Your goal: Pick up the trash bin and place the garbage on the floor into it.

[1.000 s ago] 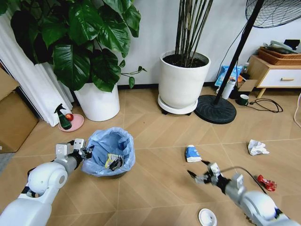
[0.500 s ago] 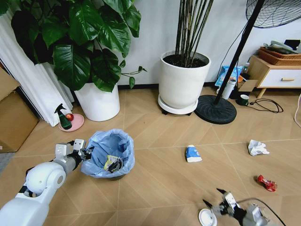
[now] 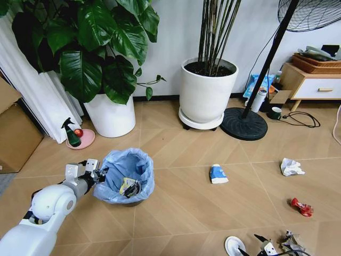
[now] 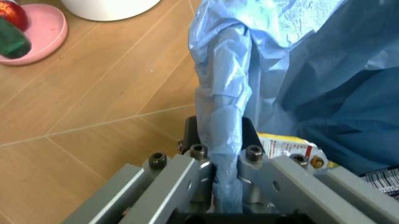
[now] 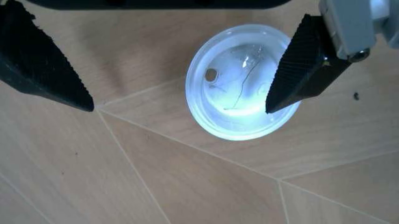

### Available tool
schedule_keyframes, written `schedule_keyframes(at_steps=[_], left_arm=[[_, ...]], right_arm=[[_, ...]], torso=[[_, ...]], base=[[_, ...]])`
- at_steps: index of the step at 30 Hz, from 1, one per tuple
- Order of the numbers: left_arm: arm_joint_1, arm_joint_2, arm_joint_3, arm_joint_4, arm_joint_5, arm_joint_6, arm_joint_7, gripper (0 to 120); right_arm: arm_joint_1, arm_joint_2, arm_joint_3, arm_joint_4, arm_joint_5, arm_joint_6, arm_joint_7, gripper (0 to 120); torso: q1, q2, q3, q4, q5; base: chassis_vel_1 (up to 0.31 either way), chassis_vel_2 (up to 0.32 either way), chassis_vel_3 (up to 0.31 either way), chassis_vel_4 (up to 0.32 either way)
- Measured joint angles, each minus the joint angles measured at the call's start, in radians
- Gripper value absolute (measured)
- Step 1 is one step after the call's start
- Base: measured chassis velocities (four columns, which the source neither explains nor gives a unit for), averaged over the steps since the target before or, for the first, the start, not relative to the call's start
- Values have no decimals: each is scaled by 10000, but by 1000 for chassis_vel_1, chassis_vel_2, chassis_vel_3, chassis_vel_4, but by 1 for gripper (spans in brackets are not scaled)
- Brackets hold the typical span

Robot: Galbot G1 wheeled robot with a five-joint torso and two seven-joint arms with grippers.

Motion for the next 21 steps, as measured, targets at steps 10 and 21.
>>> schedule_keyframes(at_steps=[10, 21], left_arm=[[29, 11, 21, -84, -1, 0, -43, 0], [32, -7, 37, -125, -21, 0, -127, 0]], right_arm=[[621, 171, -273, -445, -136, -250, 90, 94], [998, 162, -450, -739, -358, -431, 134, 81]], torso=[[0, 0, 0, 0, -2], [0, 0, 0, 0, 0]], base=[[0, 0, 0, 0], [0, 0, 0, 0]])
